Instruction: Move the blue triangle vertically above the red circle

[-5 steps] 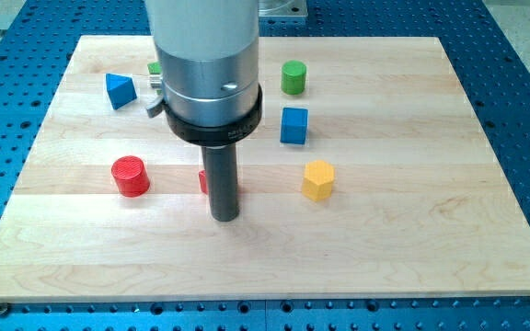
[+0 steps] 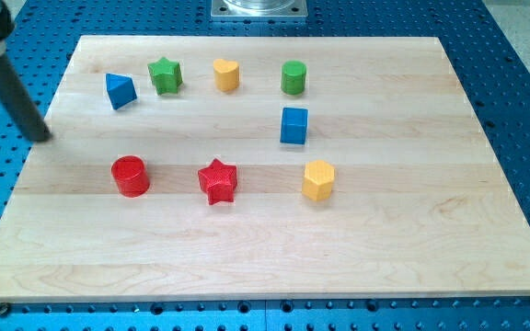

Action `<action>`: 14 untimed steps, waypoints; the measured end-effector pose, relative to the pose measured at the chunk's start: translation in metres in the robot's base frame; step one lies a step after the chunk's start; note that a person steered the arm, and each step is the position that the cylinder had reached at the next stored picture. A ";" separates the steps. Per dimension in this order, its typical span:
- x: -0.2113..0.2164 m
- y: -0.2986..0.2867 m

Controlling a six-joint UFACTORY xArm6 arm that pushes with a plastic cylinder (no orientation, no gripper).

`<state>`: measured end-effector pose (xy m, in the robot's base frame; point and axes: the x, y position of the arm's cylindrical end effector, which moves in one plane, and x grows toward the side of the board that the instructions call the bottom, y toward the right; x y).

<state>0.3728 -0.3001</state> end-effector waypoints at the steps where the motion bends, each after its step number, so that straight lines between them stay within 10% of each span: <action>1: -0.064 0.005; 14: 0.008 0.144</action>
<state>0.3810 -0.1557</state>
